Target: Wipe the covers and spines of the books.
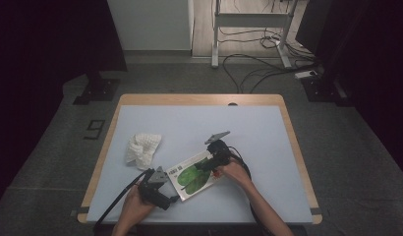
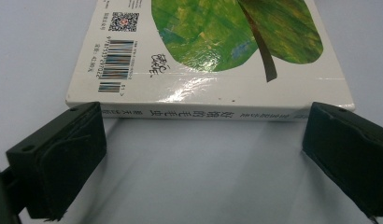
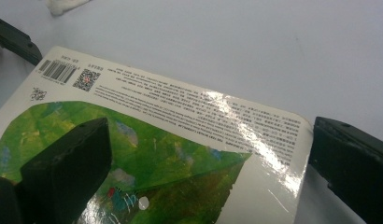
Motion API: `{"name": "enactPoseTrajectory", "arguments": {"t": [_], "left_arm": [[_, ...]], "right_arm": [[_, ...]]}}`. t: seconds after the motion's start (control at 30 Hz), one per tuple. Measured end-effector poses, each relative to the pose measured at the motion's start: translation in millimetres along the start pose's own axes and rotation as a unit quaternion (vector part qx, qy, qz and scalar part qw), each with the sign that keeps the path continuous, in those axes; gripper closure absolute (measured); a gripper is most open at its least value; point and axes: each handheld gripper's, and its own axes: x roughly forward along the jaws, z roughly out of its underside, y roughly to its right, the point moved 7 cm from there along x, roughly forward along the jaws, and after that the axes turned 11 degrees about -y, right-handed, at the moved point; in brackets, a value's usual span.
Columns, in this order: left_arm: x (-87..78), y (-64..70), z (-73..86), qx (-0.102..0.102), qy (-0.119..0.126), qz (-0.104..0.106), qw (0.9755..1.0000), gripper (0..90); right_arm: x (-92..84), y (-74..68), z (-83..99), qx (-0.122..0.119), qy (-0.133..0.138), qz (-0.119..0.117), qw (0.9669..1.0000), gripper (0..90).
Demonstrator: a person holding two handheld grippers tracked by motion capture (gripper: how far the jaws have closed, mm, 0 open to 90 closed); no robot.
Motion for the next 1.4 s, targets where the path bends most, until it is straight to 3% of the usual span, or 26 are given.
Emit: {"name": "enactPoseTrajectory", "arguments": {"t": [0.37, 0.4, 0.43, 0.67, 1.0, 1.17, 1.4], "left_arm": [[0.0, 0.0, -0.1, 0.000, 0.001, 0.000, 1.0000, 0.0], [0.0, 0.1, -0.1, 0.000, 0.001, 0.001, 1.0000, 0.0], [0.0, 0.1, -0.1, 0.000, 0.001, 0.001, 1.0000, 0.0], [0.0, 0.1, -0.1, -0.001, 0.001, 0.001, 1.0000, 0.0], [0.0, 0.0, 0.0, 0.000, 0.000, 0.001, 1.0000, 0.0], [0.0, -0.1, 0.0, 0.000, 0.000, 0.001, 1.0000, 0.0], [0.1, -0.1, -0.1, -0.001, 0.000, 0.001, 1.0000, 0.0]], "right_arm": [[-26.1, -6.9, -7.4, 0.018, 0.044, -0.022, 0.9986, 2.1], [-27.8, -8.6, -6.7, 0.018, 0.045, -0.034, 0.9983, 10.3], [-29.3, -14.8, -5.4, 0.018, 0.045, -0.078, 0.9958, 10.7], [-33.2, -24.2, 0.7, -0.011, 0.024, -0.041, 0.9988, 11.8], [-39.5, -20.7, 9.4, -0.034, 0.003, -0.029, 0.9990, 15.4], [-46.8, -16.0, 16.9, -0.045, -0.001, -0.020, 0.9988, 25.6], [-59.5, -11.4, 23.0, -0.045, 0.003, -0.026, 0.9987, 39.8]]}}
